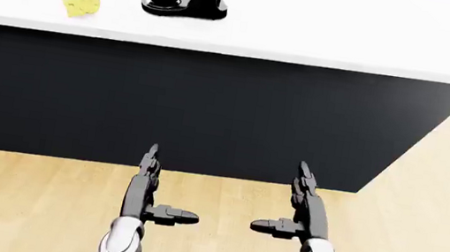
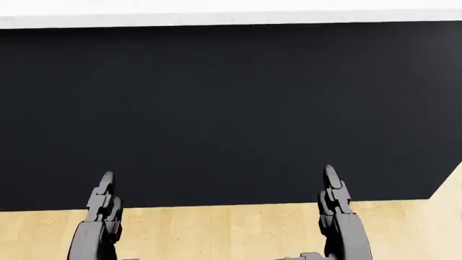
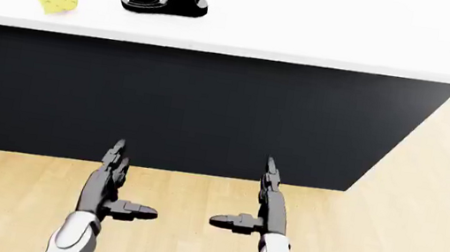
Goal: Place the cheese in the stand mixer bowl.
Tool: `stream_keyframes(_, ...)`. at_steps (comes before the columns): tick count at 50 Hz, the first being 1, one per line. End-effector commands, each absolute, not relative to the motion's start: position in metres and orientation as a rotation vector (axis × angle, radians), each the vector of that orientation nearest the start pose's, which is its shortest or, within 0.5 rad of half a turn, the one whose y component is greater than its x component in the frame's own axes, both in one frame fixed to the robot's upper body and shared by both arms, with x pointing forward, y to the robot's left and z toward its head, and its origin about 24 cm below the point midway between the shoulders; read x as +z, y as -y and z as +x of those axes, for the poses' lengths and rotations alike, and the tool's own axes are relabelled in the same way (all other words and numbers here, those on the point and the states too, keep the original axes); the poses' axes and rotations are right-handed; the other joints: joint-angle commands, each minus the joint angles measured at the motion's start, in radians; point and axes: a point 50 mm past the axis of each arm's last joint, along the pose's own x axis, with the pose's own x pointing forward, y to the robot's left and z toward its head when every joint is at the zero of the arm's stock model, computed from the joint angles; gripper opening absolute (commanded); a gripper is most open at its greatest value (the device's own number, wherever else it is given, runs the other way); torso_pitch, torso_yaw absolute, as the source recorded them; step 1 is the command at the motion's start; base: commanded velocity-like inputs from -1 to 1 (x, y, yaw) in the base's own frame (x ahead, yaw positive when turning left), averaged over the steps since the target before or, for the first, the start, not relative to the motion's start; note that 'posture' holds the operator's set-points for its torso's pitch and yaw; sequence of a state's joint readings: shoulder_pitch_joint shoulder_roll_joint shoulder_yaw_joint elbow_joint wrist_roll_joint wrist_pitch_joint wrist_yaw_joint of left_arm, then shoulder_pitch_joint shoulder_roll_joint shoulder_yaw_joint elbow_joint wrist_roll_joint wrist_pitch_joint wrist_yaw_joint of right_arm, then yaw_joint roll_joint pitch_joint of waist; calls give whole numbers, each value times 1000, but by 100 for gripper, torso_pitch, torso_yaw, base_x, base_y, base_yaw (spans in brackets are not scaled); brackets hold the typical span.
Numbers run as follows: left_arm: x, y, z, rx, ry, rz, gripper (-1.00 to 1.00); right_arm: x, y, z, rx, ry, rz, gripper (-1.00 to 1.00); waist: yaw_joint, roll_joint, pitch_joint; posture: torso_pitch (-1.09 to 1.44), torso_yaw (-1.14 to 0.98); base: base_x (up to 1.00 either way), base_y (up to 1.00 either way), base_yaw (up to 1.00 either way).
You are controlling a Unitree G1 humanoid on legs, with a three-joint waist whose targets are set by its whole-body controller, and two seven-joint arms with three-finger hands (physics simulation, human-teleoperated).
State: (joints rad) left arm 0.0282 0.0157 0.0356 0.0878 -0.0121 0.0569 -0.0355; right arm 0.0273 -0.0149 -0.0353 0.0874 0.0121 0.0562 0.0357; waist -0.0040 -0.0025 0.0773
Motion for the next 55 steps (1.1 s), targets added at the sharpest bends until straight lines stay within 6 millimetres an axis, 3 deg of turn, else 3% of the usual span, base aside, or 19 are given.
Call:
stream_keyframes(1,52,-161,255,-1,15,14,100,45,160,255,-12,-13,-13,100,-2,-8,-1,0,0,0,0,0)
stream_keyframes(3,58,-162,254,1,23,16,100,51,161,253,-14,4,-31,100,8,-1,-64,0,0,0,0,0)
stream_keyframes(5,61,-163,254,3,29,19,100,53,162,252,-17,8,-43,100,6,-8,-17,0,0,0,0,0)
stream_keyframes(7,64,-163,254,3,33,22,100,58,161,251,-11,24,-48,100,8,-8,-68,0,0,0,0,0)
stream_keyframes(12,80,-162,255,0,52,22,100,75,164,248,-17,63,-62,100,10,-5,-79,0,0,0,0,0)
stream_keyframes(25,140,-163,253,-3,152,43,100,133,170,243,-45,170,-148,100,9,-5,-92,0,0,0,0,0)
stream_keyframes(34,158,-166,246,9,197,63,100,149,171,240,-72,191,-183,100,9,-3,-86,0,0,0,0,0)
stream_keyframes(35,161,-166,245,9,203,67,100,150,172,240,-75,188,-184,100,8,3,-99,0,0,0,5,0)
stream_keyframes(38,165,-167,243,13,212,67,100,150,172,239,-77,188,-189,100,6,0,-75,0,0,0,15,0)
stream_keyframes(43,167,-168,240,15,217,67,100,152,170,240,-75,187,-198,100,-2,35,-61,0,0,0,16,0)
stream_keyframes(46,166,-169,240,19,220,69,100,154,170,239,-74,186,-201,100,0,37,-62,0,0,0,23,0)
stream_keyframes(49,166,-169,240,20,220,71,100,156,169,239,-70,188,-203,100,0,-9,-57,0,0,0,34,0)
stream_keyframes(50,167,-169,239,19,221,73,100,156,168,239,-69,190,-203,100,1,-35,-54,0,0,0,35,0)
stream_keyframes(51,168,-170,239,21,221,72,100,156,168,239,-69,189,-204,100,-9,-47,-42,0,0,0,34,0)
stream_keyframes(52,169,-170,239,21,222,72,100,157,168,239,-69,190,-205,100,-9,-22,-49,0,0,0,35,0)
stream_keyframes(55,169,-169,238,18,224,76,100,158,168,239,-68,192,-206,100,-10,-41,-65,0,0,0,35,0)
